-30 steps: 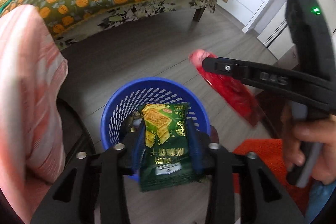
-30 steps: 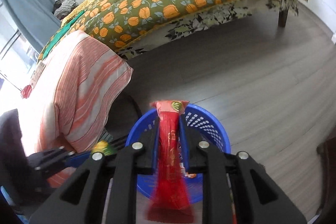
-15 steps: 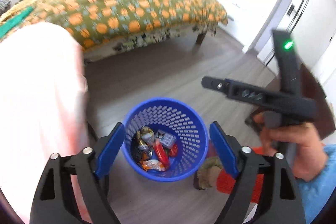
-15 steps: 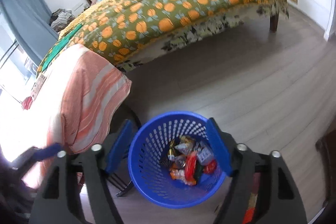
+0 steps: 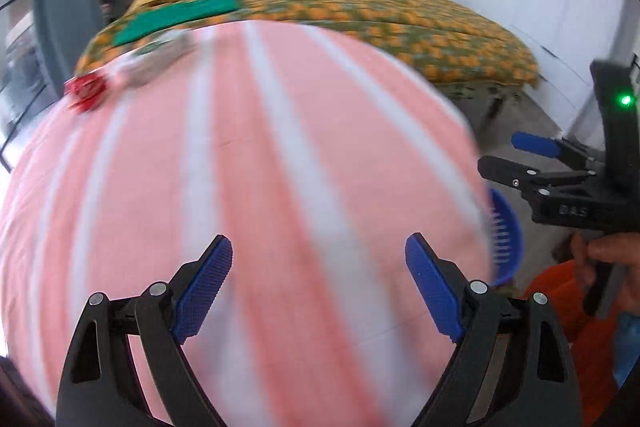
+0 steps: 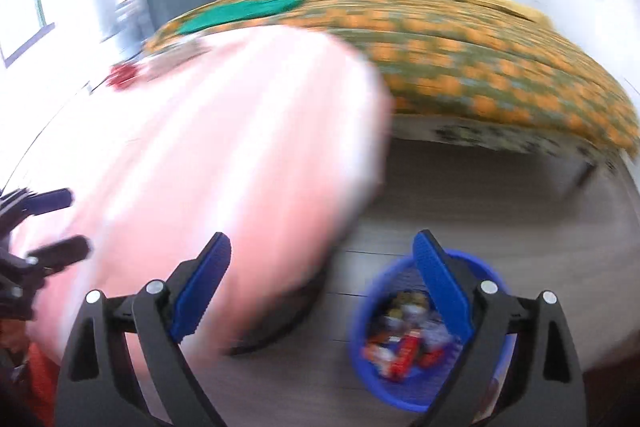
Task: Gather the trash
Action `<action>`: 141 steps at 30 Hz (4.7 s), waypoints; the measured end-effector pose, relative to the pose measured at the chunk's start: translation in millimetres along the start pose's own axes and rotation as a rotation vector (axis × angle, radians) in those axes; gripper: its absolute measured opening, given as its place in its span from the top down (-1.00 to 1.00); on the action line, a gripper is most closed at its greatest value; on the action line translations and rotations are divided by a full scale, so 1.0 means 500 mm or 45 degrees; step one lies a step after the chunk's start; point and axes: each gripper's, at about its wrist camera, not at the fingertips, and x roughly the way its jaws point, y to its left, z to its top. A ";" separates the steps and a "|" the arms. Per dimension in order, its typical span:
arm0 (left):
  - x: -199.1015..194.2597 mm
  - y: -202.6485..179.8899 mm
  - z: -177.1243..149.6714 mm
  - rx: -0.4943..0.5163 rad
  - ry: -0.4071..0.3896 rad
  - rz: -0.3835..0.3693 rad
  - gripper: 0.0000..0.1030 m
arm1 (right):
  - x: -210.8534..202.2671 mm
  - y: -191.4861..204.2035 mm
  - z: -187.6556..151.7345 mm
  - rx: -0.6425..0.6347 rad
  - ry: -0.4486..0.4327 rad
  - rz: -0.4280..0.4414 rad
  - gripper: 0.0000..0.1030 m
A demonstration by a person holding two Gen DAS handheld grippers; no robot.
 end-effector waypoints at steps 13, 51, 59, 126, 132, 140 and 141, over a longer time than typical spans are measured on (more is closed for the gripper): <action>-0.033 0.329 0.010 -0.194 -0.001 0.177 -0.76 | 0.197 0.324 0.131 -0.337 0.129 0.116 -0.81; 0.137 0.545 0.188 -0.277 0.052 0.272 -0.17 | 0.206 0.312 0.126 -0.285 0.167 0.153 -0.91; 0.054 0.456 0.060 -0.285 0.037 0.263 -0.19 | 0.206 0.313 0.126 -0.285 0.167 0.152 -0.91; 0.075 0.462 0.054 -0.300 0.086 0.306 -0.91 | 0.182 0.381 0.105 -0.251 0.152 0.130 -0.76; 0.075 0.462 0.054 -0.300 0.086 0.307 -0.91 | 0.180 0.381 0.098 -0.256 0.155 0.130 -0.81; 0.076 0.461 0.054 -0.300 0.086 0.308 -0.91 | 0.181 0.381 0.098 -0.256 0.154 0.128 -0.82; 0.076 0.461 0.054 -0.300 0.086 0.308 -0.91 | 0.181 0.381 0.098 -0.255 0.154 0.128 -0.82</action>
